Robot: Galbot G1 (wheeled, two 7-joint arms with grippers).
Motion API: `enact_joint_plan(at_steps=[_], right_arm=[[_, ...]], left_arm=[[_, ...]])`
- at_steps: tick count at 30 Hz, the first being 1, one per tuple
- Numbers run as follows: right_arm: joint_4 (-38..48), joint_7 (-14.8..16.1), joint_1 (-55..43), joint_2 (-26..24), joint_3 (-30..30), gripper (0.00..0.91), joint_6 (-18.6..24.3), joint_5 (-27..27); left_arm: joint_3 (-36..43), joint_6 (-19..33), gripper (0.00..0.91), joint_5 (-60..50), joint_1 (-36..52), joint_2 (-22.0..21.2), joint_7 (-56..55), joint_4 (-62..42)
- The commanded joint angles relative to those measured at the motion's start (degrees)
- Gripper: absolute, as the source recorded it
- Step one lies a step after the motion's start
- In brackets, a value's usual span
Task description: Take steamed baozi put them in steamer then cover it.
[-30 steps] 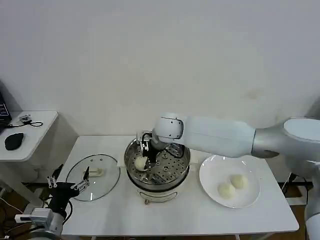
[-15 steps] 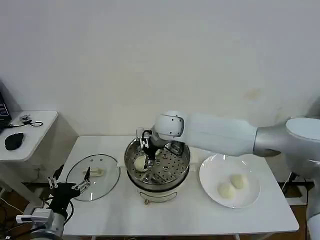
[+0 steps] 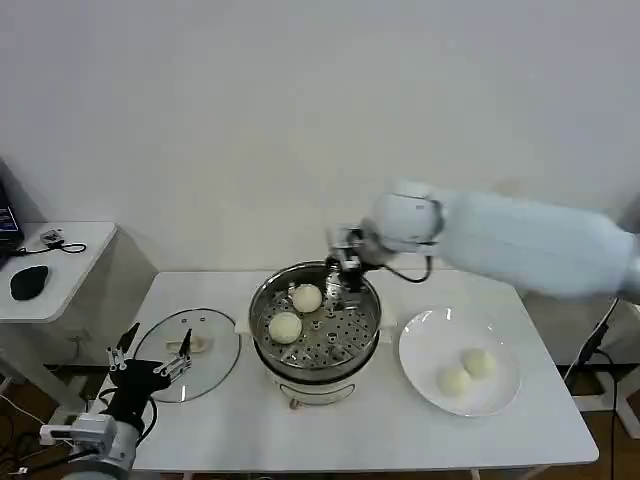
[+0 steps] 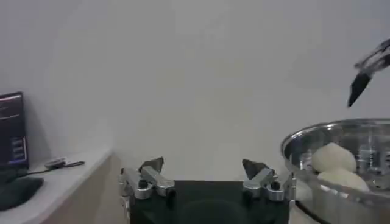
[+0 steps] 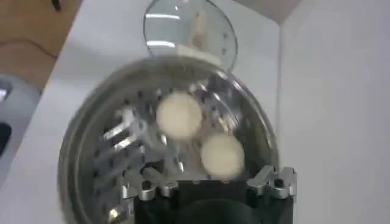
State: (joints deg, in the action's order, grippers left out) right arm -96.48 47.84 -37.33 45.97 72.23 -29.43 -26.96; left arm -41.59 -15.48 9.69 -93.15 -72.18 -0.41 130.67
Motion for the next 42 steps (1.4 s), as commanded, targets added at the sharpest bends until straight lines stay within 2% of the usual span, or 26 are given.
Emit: enact_joint_plan(at_steps=[1, 4, 7, 8, 10, 11, 12, 13, 14, 18, 25, 34, 42], right_arm=[[-9.59, 9.07, -1.02, -25.42, -2.15, 0.907, 9.14, 11.31], [-9.94, 10.74, 2.34, -30.18, -2.48, 0.907, 12.19, 15.82], [-10.14, 10.9, 13.79, -34.07, -8.69, 0.907, 14.11, 20.54], [-10.29, 10.55, 20.15, -35.52, -14.24, 0.907, 14.0, 21.4], [-10.28, 10.62, 28.54, -37.42, -21.52, 0.907, 14.77, 24.2], [-10.07, 10.52, 39.35, -38.84, -29.13, 0.907, 15.87, 26.79], [-9.7, 10.26, 43.19, -39.23, -31.05, 0.907, 16.75, 28.27], [-9.21, 9.85, 47.1, -39.36, -35.51, 0.907, 17.12, 29.43], [-8.55, 9.18, 49.64, -38.95, -36.62, 0.907, 17.97, 30.51], [-6.8, 8.38, 53.21, -35.71, -37.35, 0.907, 18.25, 32.36], [-0.05, 9.1, 56.38, -28.66, -37.27, 0.907, 18.54, 35.26], [6.73, 7.62, 55.26, -20.91, -36.74, 0.907, 19.25, 34.38], [9.06, 7.91, 52.88, -17.53, -34.77, 0.907, 18.1, 33.18]], left_arm=[[1.97, 0.02, 0.907, -0.16, 0.45, 0.56, 0.02, -0.13], [2.43, 0.1, 0.907, -0.24, 0.65, 0.66, -0.03, -0.48], [3.02, 0.13, 0.907, -0.42, 0.56, 0.72, -0.04, -0.48], [3.19, 0.14, 0.907, -0.45, 0.49, 0.71, -0.04, -0.43], [3.3, 0.2, 0.907, -0.67, 0.43, 0.46, -0.02, -0.5], [3.55, 0.25, 0.907, -0.81, 0.36, 0.32, -0.04, -0.75], [3.71, 0.36, 0.907, -0.95, 0.32, 0.2, -0.04, -0.93], [3.9, 0.51, 0.907, -1.45, 0.32, 0.11, -0.04, -1.2], [4.21, 0.73, 0.907, -1.93, 0.22, 0.01, -0.07, -1.43], [4.39, 0.6, 0.907, -2.41, 0.16, -0.3, -0.13, -1.29], [4.06, 0.68, 0.907, -3.67, -0.37, -1.76, -0.27, -1.85], [3.11, 0.52, 0.907, -4.2, -0.36, -2.19, -0.28, -2.37], [3.01, 0.61, 0.907, -4.38, -0.31, -2.22, -0.4, -3.1]])
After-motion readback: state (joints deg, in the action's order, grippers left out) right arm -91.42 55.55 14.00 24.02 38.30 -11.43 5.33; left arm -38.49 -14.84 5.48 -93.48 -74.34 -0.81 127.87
